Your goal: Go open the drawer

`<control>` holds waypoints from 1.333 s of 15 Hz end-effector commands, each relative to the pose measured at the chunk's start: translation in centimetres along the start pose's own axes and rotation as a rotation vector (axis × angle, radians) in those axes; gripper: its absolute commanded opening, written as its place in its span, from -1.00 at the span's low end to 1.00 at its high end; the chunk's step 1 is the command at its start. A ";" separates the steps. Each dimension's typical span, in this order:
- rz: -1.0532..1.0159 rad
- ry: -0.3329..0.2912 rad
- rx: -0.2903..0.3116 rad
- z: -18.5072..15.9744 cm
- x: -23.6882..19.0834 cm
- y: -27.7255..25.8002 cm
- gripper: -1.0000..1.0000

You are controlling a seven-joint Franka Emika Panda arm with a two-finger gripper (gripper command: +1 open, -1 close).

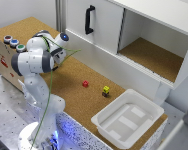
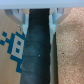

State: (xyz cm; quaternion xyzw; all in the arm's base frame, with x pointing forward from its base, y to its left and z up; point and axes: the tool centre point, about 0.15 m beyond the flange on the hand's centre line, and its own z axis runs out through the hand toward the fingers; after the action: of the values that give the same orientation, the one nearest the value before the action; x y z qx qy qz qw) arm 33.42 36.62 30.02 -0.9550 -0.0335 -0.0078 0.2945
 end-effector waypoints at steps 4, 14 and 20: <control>0.018 0.011 0.099 -0.1 1.8 3.1 -1.00; 0.038 0.025 0.070 -2.5 1.2 6.5 -1.00; 0.066 0.032 0.063 -3.9 1.0 9.2 -1.00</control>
State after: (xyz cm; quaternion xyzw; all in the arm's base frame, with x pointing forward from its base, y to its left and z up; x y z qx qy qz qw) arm 33.81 31.49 30.24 -0.9549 -0.0007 -0.0206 0.2962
